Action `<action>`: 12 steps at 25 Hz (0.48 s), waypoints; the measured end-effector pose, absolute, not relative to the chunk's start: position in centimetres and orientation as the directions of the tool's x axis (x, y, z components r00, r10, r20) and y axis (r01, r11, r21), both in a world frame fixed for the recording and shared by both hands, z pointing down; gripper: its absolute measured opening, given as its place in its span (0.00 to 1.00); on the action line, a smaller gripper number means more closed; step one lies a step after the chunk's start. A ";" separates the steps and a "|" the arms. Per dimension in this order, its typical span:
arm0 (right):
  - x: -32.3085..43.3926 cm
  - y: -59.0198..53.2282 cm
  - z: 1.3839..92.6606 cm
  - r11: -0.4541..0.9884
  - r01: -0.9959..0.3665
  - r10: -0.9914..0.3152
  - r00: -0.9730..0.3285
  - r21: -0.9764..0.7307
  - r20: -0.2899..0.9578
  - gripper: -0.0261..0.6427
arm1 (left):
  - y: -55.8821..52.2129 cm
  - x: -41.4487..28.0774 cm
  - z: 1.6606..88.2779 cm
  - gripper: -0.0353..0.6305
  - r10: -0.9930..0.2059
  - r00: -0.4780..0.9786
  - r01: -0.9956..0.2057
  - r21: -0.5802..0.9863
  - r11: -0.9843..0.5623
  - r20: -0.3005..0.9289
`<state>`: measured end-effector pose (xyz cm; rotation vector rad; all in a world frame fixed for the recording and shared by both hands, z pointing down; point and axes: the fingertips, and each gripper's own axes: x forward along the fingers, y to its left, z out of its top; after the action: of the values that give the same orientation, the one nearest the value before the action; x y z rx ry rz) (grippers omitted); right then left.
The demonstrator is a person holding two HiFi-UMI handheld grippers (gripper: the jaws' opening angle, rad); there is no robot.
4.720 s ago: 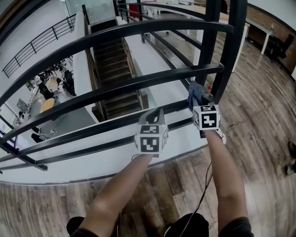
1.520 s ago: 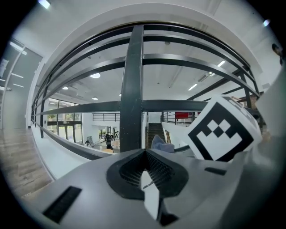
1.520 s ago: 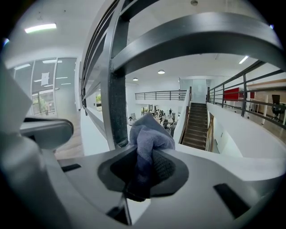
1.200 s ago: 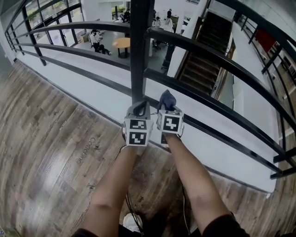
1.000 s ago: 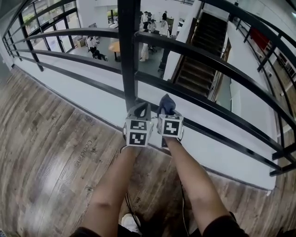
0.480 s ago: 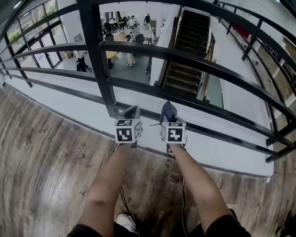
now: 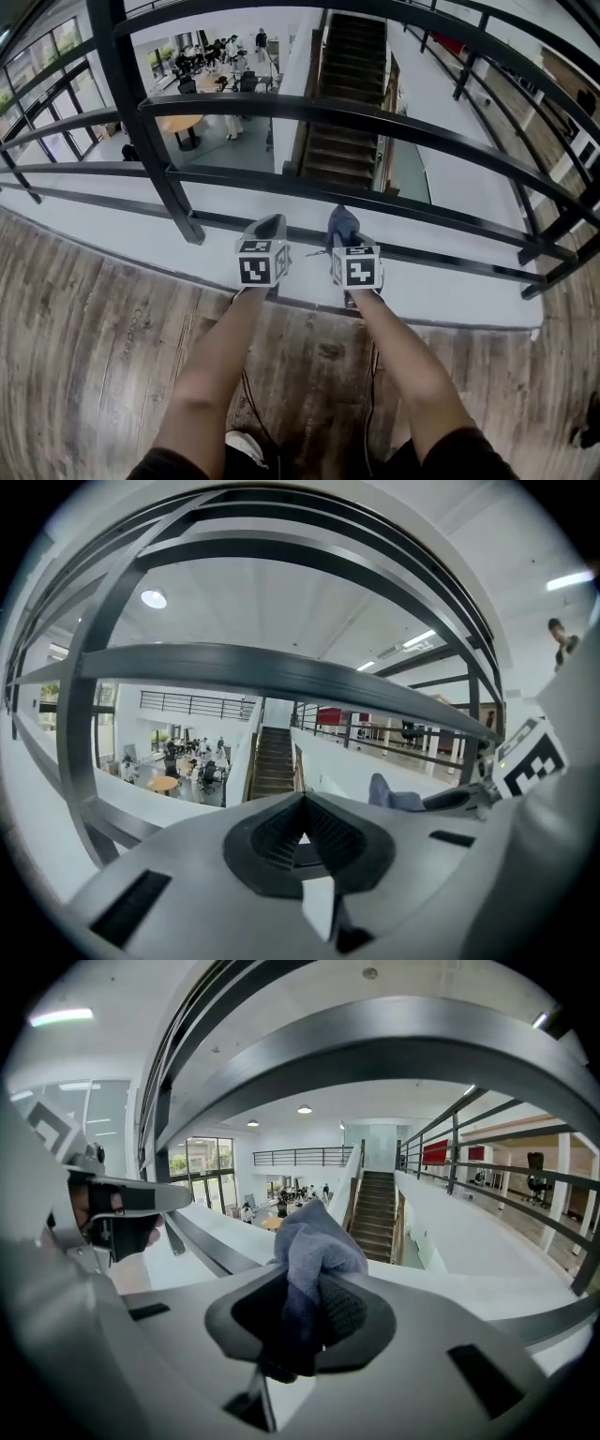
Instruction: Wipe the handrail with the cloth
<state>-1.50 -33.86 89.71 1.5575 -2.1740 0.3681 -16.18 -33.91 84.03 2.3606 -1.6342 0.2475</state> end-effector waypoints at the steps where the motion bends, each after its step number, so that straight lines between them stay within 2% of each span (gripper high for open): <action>1: -0.2 -33.7 89.7 0.320 -0.947 -0.830 -0.263 0.035 0.491 0.16 | -33.8 -15.0 84.3 0.06 -0.884 0.366 -0.930 0.119 -0.347 0.289; 12: 15.5 -31.5 89.2 0.203 -0.978 -0.847 -0.157 0.036 0.508 0.16 | -33.0 -1.2 83.7 0.06 -0.817 0.497 -0.864 0.084 -0.496 0.292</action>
<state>15.52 -31.47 89.24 1.6981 -2.0665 0.4239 -1.18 -33.04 83.70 2.5216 -1.4389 0.3156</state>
